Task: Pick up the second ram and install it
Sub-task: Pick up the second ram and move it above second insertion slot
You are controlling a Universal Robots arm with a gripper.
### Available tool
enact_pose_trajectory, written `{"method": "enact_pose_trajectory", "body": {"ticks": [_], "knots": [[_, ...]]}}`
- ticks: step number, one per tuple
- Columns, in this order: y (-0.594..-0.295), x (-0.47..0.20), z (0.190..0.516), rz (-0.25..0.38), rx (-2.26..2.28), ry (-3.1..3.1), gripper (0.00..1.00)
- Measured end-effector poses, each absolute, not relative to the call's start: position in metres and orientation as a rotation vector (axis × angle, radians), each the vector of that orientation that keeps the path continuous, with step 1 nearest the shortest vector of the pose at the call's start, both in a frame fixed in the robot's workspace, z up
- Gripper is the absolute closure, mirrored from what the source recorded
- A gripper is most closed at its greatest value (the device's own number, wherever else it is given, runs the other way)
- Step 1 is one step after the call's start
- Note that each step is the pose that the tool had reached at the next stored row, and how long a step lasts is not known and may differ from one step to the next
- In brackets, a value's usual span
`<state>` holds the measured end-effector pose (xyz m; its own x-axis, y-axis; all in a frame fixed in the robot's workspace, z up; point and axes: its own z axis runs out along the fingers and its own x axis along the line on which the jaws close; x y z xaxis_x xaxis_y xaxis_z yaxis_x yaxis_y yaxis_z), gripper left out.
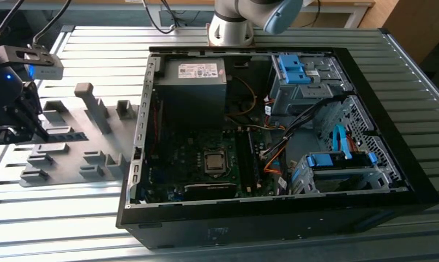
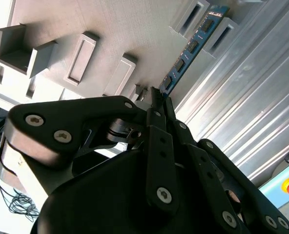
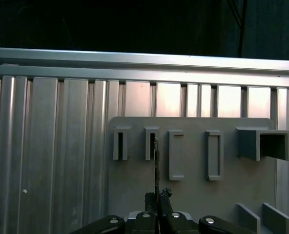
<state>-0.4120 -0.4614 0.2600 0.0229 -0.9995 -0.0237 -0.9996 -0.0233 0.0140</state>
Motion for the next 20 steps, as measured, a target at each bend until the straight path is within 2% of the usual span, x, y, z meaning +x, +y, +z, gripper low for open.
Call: {"method": "enact_pose_trajectory", "body": {"ticks": [20], "knots": [[-0.461,-0.412,0.279,0.042,-2.242,2.191,0.86]]}}
